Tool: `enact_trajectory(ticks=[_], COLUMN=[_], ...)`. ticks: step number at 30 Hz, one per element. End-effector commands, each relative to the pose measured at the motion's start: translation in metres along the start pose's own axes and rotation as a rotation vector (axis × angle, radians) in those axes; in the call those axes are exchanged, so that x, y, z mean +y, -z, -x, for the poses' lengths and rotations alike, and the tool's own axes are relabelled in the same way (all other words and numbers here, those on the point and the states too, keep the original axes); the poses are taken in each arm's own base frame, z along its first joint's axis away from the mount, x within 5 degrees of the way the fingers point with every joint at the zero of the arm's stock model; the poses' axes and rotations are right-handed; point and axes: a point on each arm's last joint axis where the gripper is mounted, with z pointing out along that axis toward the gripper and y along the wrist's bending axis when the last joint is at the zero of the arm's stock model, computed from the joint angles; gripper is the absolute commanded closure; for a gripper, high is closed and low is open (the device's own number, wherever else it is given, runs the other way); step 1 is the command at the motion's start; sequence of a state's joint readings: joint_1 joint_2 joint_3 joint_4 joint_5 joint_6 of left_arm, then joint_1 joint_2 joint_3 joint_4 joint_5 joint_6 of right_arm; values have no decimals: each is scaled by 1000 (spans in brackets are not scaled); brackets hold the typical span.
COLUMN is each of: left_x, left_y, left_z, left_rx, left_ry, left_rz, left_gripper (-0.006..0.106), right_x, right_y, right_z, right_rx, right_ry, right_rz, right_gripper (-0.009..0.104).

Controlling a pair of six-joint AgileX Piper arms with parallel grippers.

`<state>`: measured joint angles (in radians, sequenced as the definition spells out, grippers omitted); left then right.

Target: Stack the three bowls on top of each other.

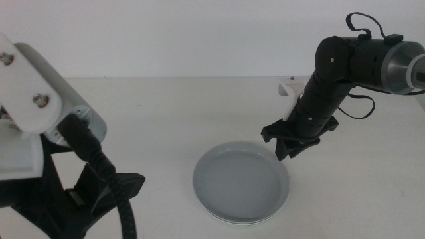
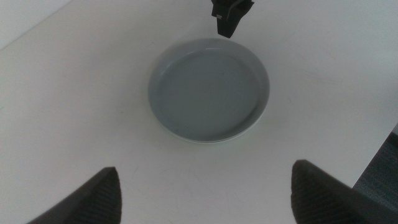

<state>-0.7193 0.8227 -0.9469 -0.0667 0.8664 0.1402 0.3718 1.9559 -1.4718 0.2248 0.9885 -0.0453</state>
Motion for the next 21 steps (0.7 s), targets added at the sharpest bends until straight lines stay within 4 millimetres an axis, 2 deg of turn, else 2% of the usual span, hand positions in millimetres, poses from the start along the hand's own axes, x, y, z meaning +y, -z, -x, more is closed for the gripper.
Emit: enact_trajectory(ticks=[1,5,8,13,18,21], left_x=[0,0,0,0,0,5], left_y=[8,8,8,8,8,2], left_z=[12,12,12,12,12,23], left_rx=[-95,-95,-95,-95,-97,-173], left_ry=[9,9,9,9,10,-1], left_rz=[4,4,4,4,5,46], left_gripper=[-5,-5,-5,-5,-5,-5], right_x=[7,9,14,23,22,14], right_y=[35,49,74,116,140,155], right_z=[5,5,7,4,-5,-9], right_rx=[-103,-124,-154,-182,-209,-248], right_ry=[30,47,93,177,198,175], right_rz=[5,5,6,12,6,4], right_gripper=[61,44,36,36,36,36])
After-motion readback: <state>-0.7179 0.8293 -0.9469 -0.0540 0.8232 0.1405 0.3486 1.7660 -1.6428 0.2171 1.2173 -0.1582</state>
